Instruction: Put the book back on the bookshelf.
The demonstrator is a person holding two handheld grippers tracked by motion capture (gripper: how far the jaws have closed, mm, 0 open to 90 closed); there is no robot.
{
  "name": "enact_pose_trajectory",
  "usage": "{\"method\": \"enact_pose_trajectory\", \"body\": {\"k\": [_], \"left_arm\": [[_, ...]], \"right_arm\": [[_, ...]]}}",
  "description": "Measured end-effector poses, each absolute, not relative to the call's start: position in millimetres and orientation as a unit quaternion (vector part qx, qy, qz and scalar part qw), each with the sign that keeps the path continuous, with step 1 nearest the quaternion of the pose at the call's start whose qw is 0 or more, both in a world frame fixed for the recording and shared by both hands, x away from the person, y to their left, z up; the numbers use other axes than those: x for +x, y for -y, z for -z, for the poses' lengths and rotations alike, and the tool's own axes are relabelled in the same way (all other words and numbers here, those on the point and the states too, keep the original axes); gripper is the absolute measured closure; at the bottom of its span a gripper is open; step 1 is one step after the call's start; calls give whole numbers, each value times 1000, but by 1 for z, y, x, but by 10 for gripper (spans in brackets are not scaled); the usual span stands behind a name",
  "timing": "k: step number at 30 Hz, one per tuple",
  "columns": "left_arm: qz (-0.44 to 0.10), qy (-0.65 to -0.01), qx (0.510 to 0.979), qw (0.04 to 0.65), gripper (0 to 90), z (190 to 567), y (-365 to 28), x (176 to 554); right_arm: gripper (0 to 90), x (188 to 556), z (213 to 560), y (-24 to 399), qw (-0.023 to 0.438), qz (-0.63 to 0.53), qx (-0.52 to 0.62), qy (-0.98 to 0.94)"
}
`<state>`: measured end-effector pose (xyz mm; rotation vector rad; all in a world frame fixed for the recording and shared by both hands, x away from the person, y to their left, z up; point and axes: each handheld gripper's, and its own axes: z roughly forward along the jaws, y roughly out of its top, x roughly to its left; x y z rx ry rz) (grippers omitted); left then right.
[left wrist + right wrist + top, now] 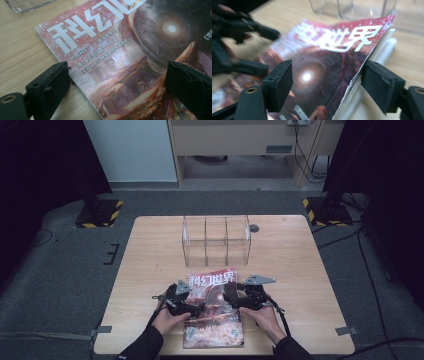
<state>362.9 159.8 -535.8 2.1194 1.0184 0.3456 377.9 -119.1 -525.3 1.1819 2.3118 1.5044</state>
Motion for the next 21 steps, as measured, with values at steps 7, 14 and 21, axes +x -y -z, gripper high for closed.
{"method": "enact_pose_trajectory", "body": {"k": [7,14,21], "left_arm": [[-134,-398,827,374,50,536,-160,363],[-134,-396,828,374,50,536,-160,363],[-134,-396,828,374,50,536,-160,363]], "right_arm": [[276,375,526,117,61,-481,396,-780],[312,372,532,120,18,-459,408,-789],[330,373,537,113,8,-474,394,-787]]}}
